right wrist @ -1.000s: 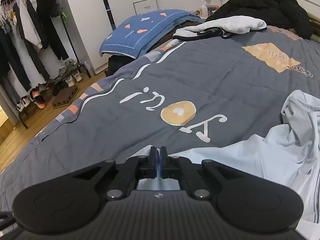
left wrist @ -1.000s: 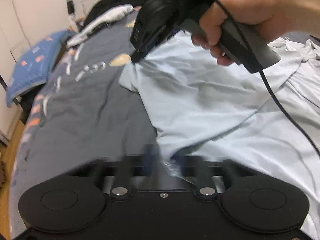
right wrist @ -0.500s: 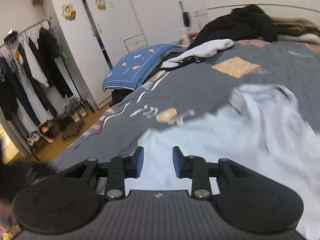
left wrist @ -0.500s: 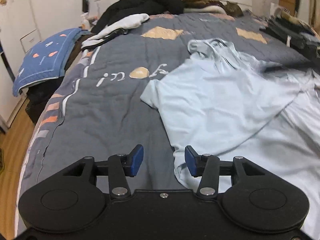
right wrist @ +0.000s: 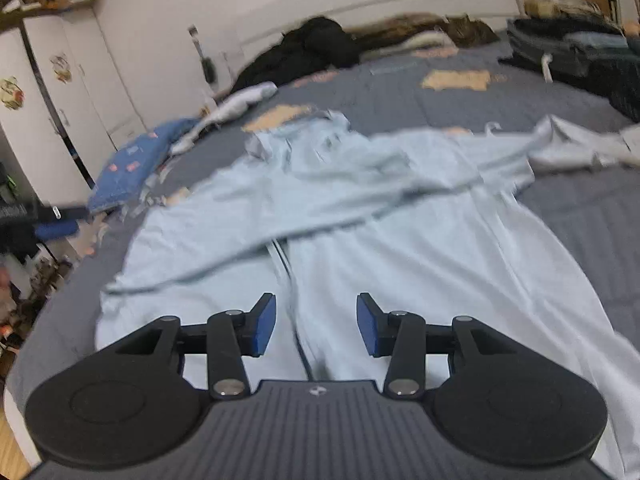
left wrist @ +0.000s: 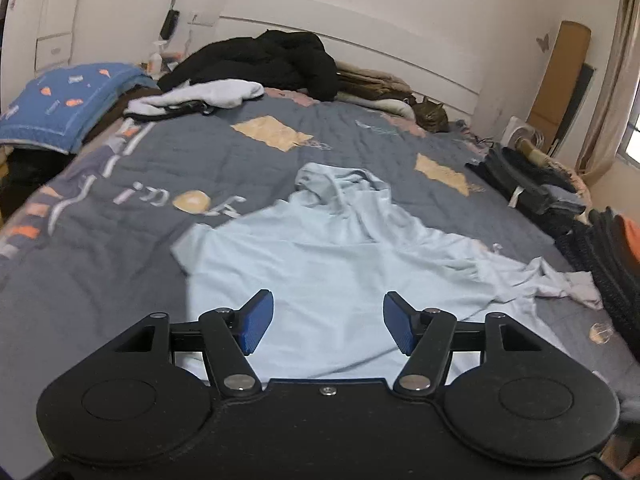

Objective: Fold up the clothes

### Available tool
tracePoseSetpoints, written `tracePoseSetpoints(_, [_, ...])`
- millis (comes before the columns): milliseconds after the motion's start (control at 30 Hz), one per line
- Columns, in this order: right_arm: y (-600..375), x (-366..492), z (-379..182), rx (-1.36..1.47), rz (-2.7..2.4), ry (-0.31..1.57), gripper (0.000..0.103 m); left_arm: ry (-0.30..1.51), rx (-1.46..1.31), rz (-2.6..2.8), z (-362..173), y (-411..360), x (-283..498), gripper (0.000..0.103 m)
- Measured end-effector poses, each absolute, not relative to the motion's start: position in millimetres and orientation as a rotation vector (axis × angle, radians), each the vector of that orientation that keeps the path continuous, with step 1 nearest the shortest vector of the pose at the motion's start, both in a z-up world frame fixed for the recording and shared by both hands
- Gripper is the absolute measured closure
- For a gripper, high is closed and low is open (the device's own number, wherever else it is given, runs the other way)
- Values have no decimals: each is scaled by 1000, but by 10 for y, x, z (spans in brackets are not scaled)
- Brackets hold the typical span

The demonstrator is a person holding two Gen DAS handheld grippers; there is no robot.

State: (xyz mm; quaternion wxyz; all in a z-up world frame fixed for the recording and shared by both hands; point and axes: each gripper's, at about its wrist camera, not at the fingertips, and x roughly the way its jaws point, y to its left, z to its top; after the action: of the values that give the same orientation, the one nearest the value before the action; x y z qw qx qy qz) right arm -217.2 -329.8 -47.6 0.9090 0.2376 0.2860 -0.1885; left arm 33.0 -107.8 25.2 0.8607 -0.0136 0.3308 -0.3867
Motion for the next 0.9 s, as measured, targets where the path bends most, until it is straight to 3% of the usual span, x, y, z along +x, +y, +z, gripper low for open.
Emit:
tracePoseSetpoints(200, [-3676,-2409,-411,563,-490,517,59,719,-42,-840,178,-1333,149,42])
tracePoseSetpoints(400, [-4458,-2558,-264,557,-692,405,50,723,-14,-877,81,-1628,23,42])
tracePoseSetpoints(667, [-5472,-3068,-510,710,-915,199,46,725,-14,-900,-55,-1937,-74,41])
tracePoseSetpoints(900, [-5851,-3202,-714,655,-1062,238,46,765,-18,-911,-183,-2163,-95,41])
